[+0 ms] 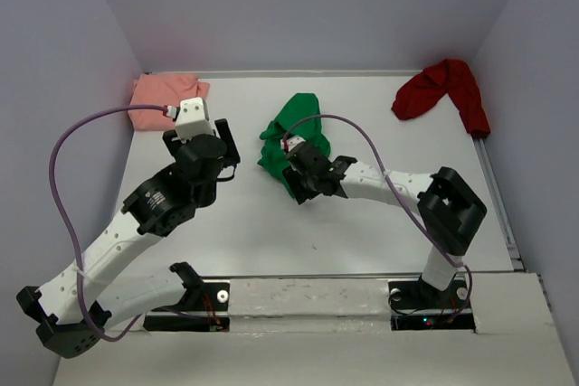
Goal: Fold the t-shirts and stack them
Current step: Flatten the tshirt out
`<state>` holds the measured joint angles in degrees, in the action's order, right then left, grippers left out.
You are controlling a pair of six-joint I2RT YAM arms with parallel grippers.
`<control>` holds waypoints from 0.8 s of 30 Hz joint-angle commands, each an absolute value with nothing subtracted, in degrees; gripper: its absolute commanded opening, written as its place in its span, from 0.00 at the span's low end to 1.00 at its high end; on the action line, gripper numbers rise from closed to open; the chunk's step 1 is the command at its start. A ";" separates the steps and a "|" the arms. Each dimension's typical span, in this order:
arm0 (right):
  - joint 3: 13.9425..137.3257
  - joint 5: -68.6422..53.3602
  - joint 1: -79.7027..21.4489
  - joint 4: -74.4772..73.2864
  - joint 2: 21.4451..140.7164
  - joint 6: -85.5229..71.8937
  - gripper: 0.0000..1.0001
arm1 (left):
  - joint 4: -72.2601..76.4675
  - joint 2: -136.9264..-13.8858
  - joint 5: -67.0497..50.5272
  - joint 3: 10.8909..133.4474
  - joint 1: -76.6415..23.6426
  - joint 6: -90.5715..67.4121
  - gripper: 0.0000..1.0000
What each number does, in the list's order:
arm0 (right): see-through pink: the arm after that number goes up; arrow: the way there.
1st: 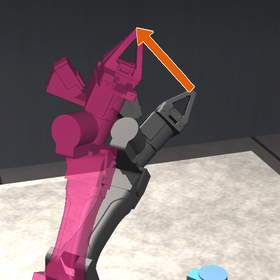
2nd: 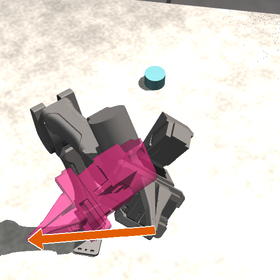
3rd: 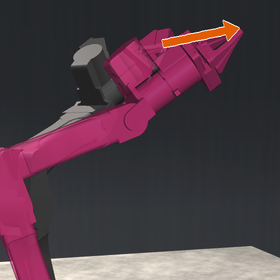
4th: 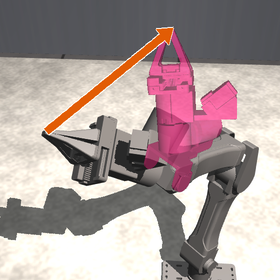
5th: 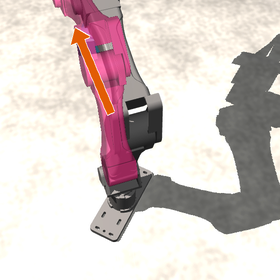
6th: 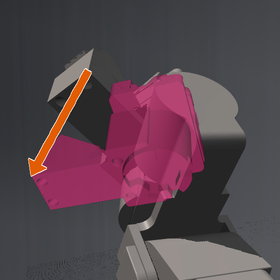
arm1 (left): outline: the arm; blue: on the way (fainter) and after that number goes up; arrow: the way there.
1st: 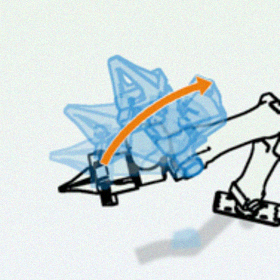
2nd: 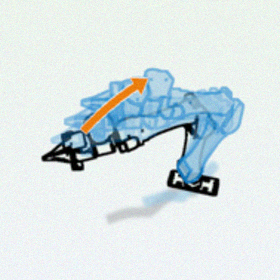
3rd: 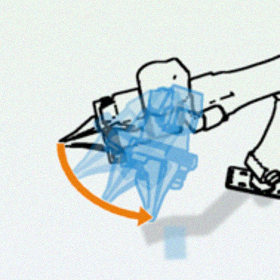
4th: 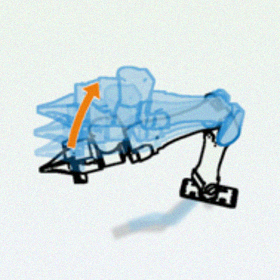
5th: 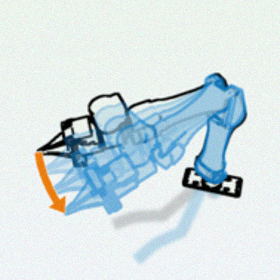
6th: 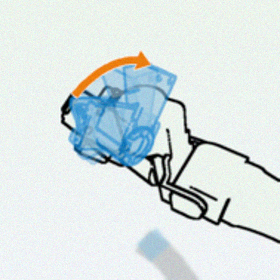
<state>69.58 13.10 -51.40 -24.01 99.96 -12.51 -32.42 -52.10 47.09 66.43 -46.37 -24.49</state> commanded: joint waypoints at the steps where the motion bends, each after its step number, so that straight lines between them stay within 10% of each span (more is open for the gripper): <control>1: 71.89 11.43 -53.17 -18.46 103.17 -13.71 0.59 | -31.46 -50.98 48.25 66.89 -46.05 -24.70 0.81; 24: 79.63 11.95 -55.02 -17.67 111.36 -13.09 0.56 | -31.46 -50.01 48.16 66.71 -46.05 -24.17 0.81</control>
